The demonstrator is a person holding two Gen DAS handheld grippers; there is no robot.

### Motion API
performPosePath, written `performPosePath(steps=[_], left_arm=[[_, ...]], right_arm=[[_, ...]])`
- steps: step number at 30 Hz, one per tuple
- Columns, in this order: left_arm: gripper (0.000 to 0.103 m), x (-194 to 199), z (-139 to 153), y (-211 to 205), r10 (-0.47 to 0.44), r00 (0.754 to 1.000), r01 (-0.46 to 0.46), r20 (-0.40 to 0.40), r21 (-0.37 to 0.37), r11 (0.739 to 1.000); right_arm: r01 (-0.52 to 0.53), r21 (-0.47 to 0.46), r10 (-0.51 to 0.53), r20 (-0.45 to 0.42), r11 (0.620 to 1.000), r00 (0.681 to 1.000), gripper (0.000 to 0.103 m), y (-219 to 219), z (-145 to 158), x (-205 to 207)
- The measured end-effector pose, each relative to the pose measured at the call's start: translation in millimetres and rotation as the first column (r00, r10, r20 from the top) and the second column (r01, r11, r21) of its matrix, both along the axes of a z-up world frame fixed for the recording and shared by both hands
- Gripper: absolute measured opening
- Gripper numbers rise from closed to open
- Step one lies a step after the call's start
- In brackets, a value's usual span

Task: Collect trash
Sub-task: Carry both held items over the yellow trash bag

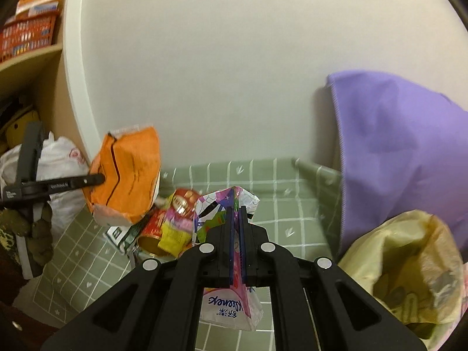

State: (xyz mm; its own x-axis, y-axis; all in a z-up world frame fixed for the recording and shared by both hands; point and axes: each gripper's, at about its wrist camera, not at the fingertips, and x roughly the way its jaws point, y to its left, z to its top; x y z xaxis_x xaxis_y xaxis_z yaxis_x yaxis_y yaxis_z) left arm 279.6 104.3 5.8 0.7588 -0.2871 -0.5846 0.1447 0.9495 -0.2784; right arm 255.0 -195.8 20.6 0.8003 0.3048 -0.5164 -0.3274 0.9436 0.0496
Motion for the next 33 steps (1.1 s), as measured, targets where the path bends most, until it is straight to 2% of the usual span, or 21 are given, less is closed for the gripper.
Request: performPosePath(steps=[4,7,10,12,15,18,20,21,23,25,26,29,33], left_arm=[[0.005,10,37,-40,-0.124,0.988,0.123,0.088,0.018,0.992],[0.005,23,60,-85,-0.238,0.961,0.237,0.141,0.023,0.971],[0.005,36,73,-140,-0.354,0.920,0.351,0.170,0.044,0.935],[0.005,43,76,-179,-0.424,0.889,0.420,0.174,0.059,0.905],[0.005,52,71,-241,-0.524,0.837,0.522,0.157,0.057,0.851],[0.005,55,57,-306,-0.633,0.766,0.631,0.110,0.059,0.774],[0.005,53,37,-352,-0.718,0.695,0.710,0.035,0.121,0.694],[0.006,51,20,-377,-0.744,0.667,0.735,-0.030,0.189,0.651],[0.006,47,-8,-403,-0.751,0.645,0.754,-0.140,0.278,0.596],[0.006,50,-32,-409,-0.739,0.637,0.764,-0.221,0.305,0.568],[0.006,52,-41,-407,-0.729,0.638,0.766,-0.249,0.311,0.563],[0.006,62,-54,-394,-0.698,0.650,0.759,-0.299,0.301,0.577],[0.006,68,-52,-373,-0.699,0.653,0.757,-0.293,0.220,0.615]], right_arm=[[0.059,-0.013,-0.058,0.071,0.998,0.996,0.005,-21,24,-15],[0.151,-0.040,-0.144,0.141,0.988,0.980,0.005,-52,47,-30],[0.289,-0.045,-0.276,0.197,0.956,0.941,0.005,-97,69,-47],[0.393,-0.032,-0.377,0.221,0.919,0.899,0.005,-133,80,-61],[0.523,-0.014,-0.506,0.227,0.852,0.832,0.005,-178,88,-80],[0.613,0.020,-0.603,0.212,0.790,0.769,0.005,-217,90,-96],[0.652,0.034,-0.643,0.205,0.758,0.738,0.005,-236,90,-103],[0.660,0.045,-0.654,0.198,0.750,0.730,0.005,-245,89,-105],[0.662,0.052,-0.658,0.192,0.748,0.728,0.005,-254,87,-102],[0.644,0.048,-0.640,0.188,0.763,0.745,0.005,-256,82,-88],[0.633,0.050,-0.630,0.185,0.773,0.754,0.005,-254,81,-82],[0.571,0.078,-0.576,0.157,0.817,0.803,0.005,-252,69,-52],[0.443,0.071,-0.448,0.092,0.894,0.889,0.005,-214,34,-7]])
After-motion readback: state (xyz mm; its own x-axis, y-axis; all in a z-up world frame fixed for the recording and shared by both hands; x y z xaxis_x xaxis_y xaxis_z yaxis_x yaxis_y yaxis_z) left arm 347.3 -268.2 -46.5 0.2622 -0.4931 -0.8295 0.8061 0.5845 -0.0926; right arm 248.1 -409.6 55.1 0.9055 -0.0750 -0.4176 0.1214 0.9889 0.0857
